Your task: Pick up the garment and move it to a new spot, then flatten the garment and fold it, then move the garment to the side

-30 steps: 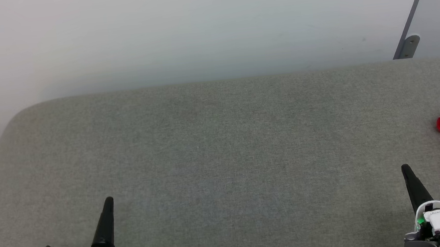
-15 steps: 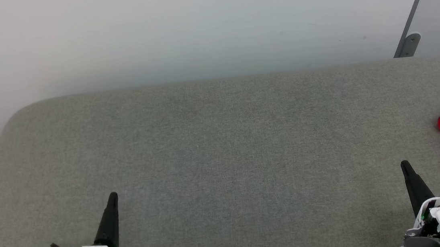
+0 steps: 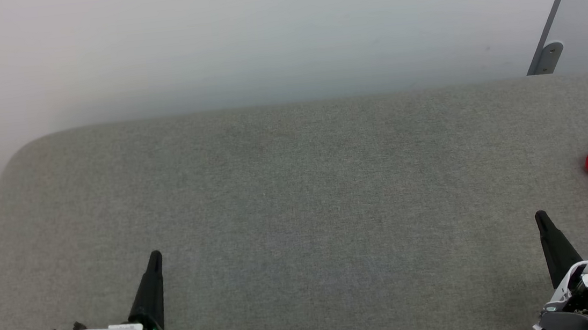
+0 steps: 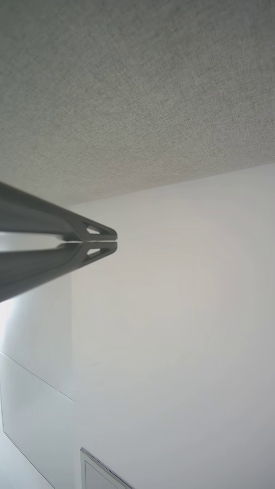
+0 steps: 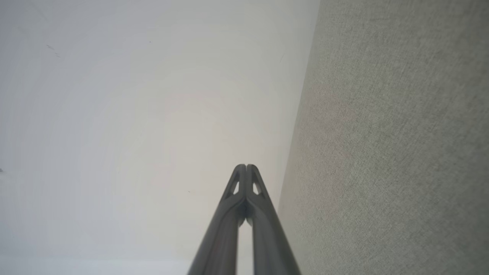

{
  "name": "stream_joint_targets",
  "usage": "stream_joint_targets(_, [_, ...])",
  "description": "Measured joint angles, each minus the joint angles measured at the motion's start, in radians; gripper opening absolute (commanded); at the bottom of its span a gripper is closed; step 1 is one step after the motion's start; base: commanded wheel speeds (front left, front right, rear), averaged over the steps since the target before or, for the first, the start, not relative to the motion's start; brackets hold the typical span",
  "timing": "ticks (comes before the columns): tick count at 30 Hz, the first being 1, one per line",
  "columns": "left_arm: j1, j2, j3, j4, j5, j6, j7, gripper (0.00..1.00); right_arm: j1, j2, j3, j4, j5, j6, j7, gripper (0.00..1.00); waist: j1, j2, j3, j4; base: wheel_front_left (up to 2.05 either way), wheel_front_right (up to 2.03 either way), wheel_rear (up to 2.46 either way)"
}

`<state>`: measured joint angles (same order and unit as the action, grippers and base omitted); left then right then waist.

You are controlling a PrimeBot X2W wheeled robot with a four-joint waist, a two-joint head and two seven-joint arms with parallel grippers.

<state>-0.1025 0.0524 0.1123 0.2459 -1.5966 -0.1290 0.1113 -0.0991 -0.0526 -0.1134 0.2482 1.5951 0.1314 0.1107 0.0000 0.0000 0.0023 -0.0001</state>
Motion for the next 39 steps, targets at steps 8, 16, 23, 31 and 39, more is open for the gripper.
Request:
stream_joint_targets(8, [-0.002, -0.004, 0.001, 0.000, -0.014, 0.000, 0.004, 0.00, -0.009, 0.001, -0.001, -0.003, 0.016, 0.000, 0.004, 0.00, 0.0000, 0.0000, 0.001, 0.000, 0.00, 0.00, 0.00])
stream_joint_targets(16, [-0.002, -0.004, 0.001, 0.000, -0.014, 0.000, 0.004, 0.00, -0.009, 0.001, -0.001, -0.003, 0.015, 0.000, 0.004, 0.00, 0.0000, 0.0000, 0.001, 0.000, 0.00, 0.00, 0.00])
stream_joint_targets(23, [-0.002, -0.004, 0.001, 0.000, -0.014, 0.000, 0.004, 0.00, -0.009, 0.001, -0.001, -0.003, 0.016, 0.000, 0.004, 0.00, 0.0000, 0.0000, 0.001, 0.000, 0.00, 0.00, 0.00])
stream_joint_targets(31, [-0.002, -0.004, 0.001, 0.000, -0.014, 0.000, 0.004, 0.00, -0.009, 0.001, -0.001, -0.003, 0.015, 0.000, 0.004, 0.00, 0.0000, 0.0000, 0.001, 0.000, 0.00, 0.00, 0.00])
stream_joint_targets(39, [-0.002, -0.004, 0.001, 0.000, -0.014, 0.000, 0.004, 0.00, -0.009, 0.001, -0.001, -0.003, 0.015, 0.000, 0.004, 0.00, 0.0000, 0.0000, 0.001, 0.000, 0.00, 0.00, 0.00])
